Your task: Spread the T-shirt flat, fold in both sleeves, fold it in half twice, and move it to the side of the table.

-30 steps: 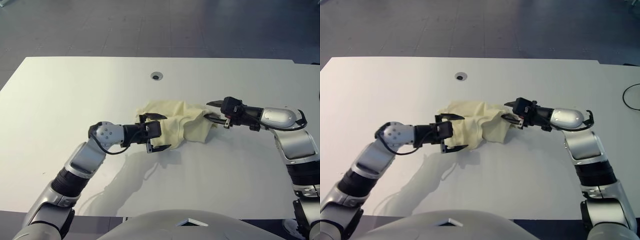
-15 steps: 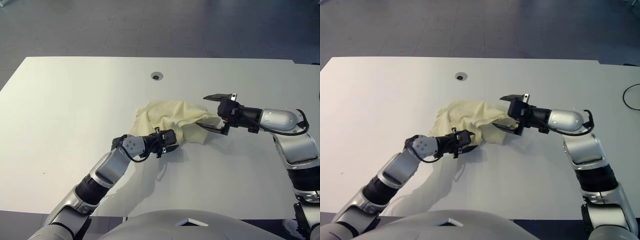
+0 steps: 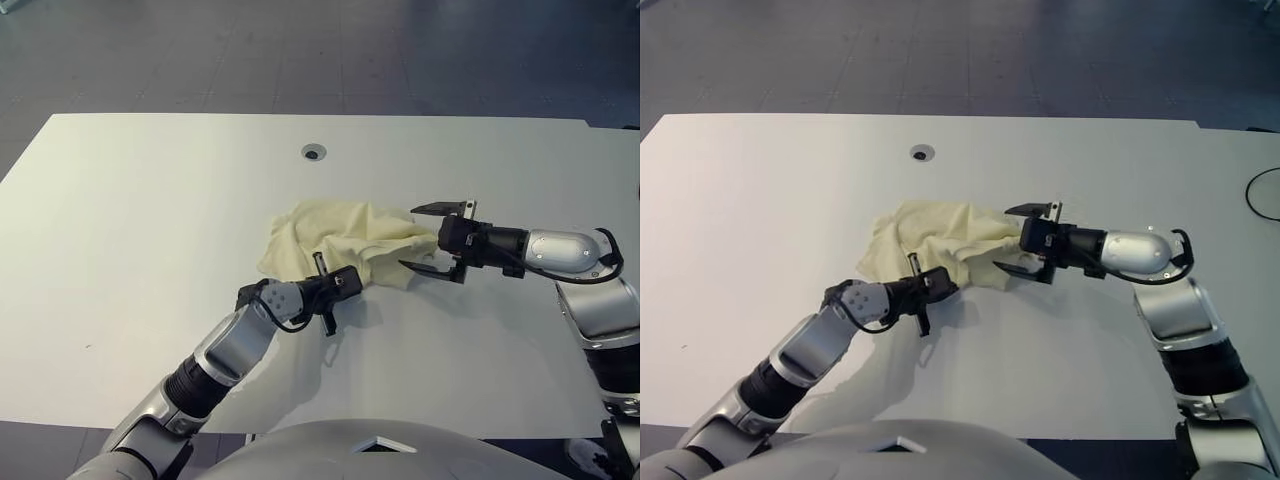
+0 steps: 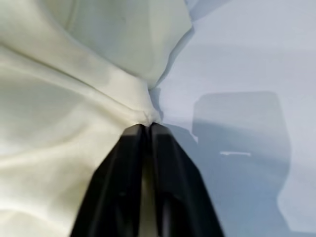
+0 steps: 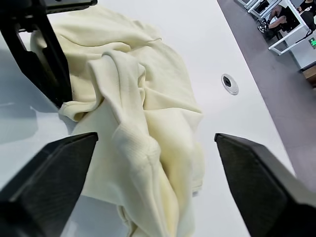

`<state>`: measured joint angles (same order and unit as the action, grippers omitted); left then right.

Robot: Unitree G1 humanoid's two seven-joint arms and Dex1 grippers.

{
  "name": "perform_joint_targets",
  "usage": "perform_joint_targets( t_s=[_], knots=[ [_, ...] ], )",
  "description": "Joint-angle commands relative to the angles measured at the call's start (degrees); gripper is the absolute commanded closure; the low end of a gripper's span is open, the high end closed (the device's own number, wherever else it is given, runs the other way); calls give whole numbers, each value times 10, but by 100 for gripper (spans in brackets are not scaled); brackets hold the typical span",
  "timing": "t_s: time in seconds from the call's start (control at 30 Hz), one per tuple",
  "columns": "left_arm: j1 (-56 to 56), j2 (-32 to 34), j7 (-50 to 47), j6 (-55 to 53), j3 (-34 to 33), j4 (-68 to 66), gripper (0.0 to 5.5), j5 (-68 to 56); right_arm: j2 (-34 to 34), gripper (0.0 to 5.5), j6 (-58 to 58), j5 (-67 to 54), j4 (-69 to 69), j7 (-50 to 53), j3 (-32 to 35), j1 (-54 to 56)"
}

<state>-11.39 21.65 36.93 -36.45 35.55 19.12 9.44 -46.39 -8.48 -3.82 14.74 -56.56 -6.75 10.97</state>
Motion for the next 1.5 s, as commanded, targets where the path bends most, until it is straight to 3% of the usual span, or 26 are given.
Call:
perform_joint_targets(
  t_s=[0.03,0.17,0.3,0.37,0.77,0.93,1.27,1.5],
  knots=[
    [-6,3,-4,-2,6,-9,445,14,-4,176,38,17,-1,6,-2,0],
    [1,10,0,-2,0,-2,379,12,-6,242,86,36,-7,18,4,0],
    [6,21,18,-7,-7,5,444,-3,-14,318,115,46,-15,13,-1,-10],
    [3,15,23,-18,-11,13,422,-13,-19,346,122,47,-17,7,-4,-17],
    [-13,-8,20,-38,-17,21,220,-34,-22,545,130,57,-33,-2,-15,-23],
    [-13,-9,6,-23,1,4,137,-14,-17,550,121,50,-25,-2,-18,-18],
    [0,20,-15,8,47,4,285,46,-11,550,89,37,3,3,-14,-23],
    [-1,31,-15,-35,51,15,412,84,-12,550,77,34,19,7,-9,-34]
  ],
)
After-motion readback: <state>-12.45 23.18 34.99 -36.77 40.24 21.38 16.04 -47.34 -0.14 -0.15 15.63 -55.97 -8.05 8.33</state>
